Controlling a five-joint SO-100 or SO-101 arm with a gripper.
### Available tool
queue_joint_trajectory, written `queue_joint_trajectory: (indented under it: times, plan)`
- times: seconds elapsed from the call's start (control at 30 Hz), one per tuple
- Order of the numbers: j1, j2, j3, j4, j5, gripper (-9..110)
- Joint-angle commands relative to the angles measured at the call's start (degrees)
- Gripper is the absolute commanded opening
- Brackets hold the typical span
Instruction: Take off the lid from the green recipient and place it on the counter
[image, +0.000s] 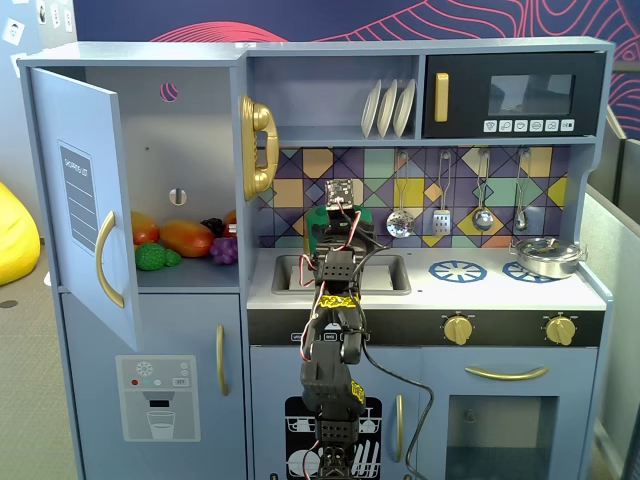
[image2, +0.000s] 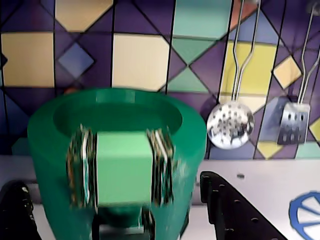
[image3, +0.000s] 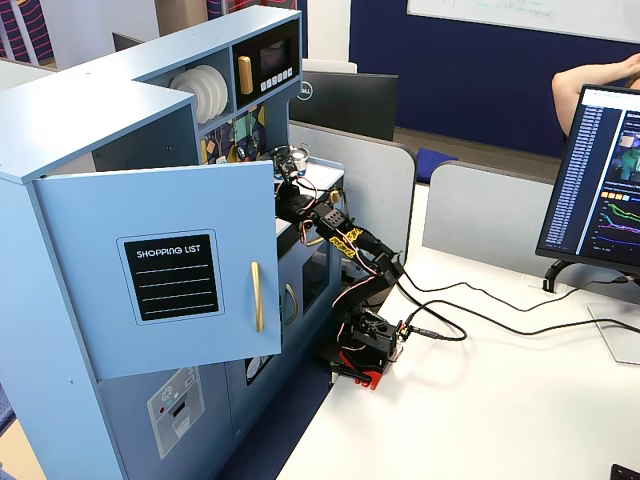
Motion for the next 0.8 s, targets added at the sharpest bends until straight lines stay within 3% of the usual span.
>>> queue_joint_trajectory:
  times: [0.0, 0.33, 0.77]
  plan:
    - [-1.58, -2.37, -6.33, -2.64, 1.32, 37]
    - [-2.20, -6.15, -8.35, -2.90, 3.96, 32]
    - [-3.43, -5.89, -8.79, -1.49, 1.23, 3]
